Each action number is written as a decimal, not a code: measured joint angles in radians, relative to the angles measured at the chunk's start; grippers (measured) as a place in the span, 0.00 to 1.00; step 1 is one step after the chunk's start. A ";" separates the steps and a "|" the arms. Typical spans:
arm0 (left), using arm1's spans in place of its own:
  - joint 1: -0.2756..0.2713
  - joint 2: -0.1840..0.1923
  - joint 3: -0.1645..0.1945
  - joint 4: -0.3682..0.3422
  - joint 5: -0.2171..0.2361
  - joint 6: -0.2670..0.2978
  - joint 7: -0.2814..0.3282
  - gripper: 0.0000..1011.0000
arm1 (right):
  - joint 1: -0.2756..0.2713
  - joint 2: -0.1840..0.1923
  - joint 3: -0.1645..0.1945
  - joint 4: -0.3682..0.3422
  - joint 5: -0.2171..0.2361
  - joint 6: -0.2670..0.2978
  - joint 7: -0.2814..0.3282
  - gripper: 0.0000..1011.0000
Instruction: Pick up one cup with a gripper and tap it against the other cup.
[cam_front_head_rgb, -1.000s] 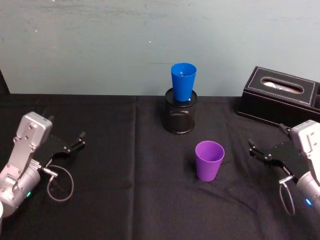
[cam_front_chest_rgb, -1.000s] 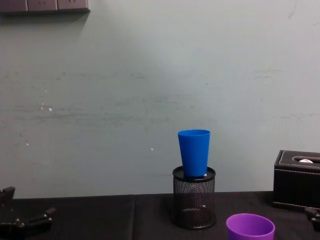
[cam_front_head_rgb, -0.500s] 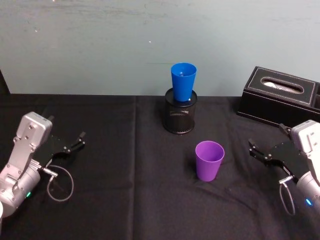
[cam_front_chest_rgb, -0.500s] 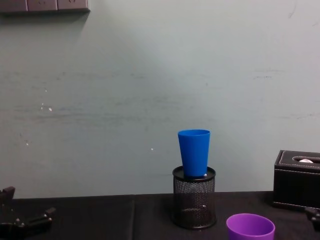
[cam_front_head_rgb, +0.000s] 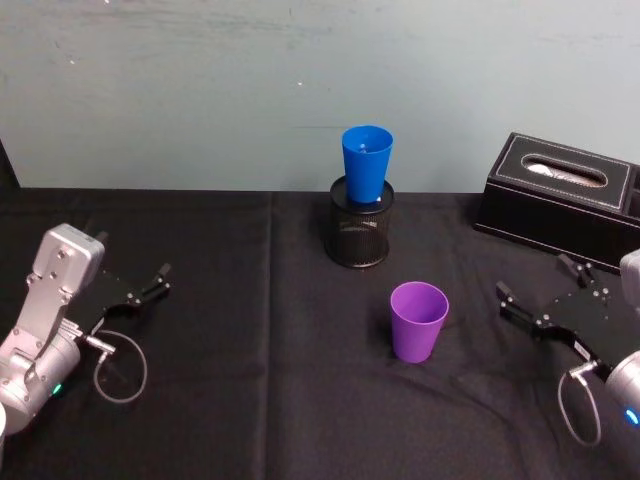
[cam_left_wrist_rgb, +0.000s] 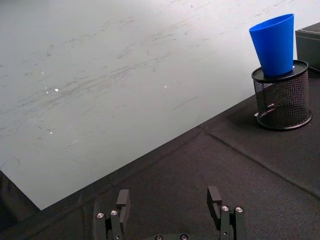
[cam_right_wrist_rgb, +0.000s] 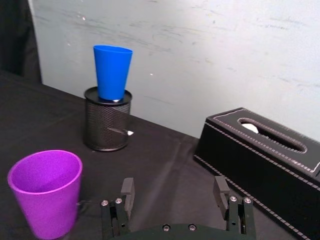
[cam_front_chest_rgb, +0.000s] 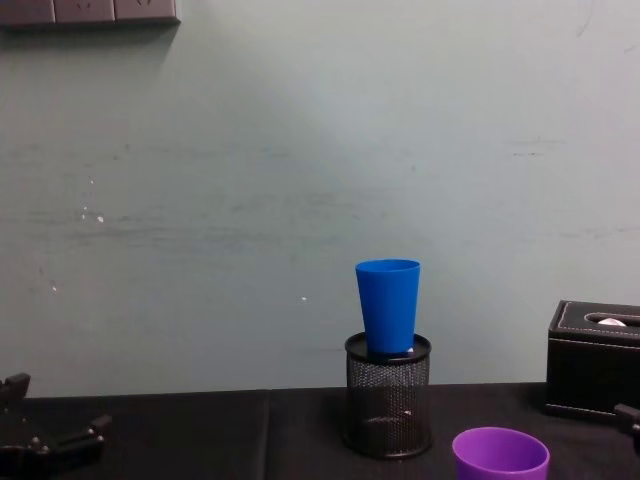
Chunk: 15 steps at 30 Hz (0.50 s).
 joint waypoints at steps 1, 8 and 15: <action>0.000 0.000 0.000 0.000 0.000 0.000 0.000 1.00 | -0.010 0.001 0.007 -0.006 0.017 0.000 0.018 0.99; 0.000 0.000 0.000 0.000 0.000 0.000 0.000 1.00 | -0.049 0.005 0.033 -0.023 0.087 -0.019 0.111 0.99; 0.000 0.000 0.000 0.000 0.000 0.000 0.000 1.00 | -0.071 -0.001 0.039 -0.023 0.117 -0.043 0.187 0.99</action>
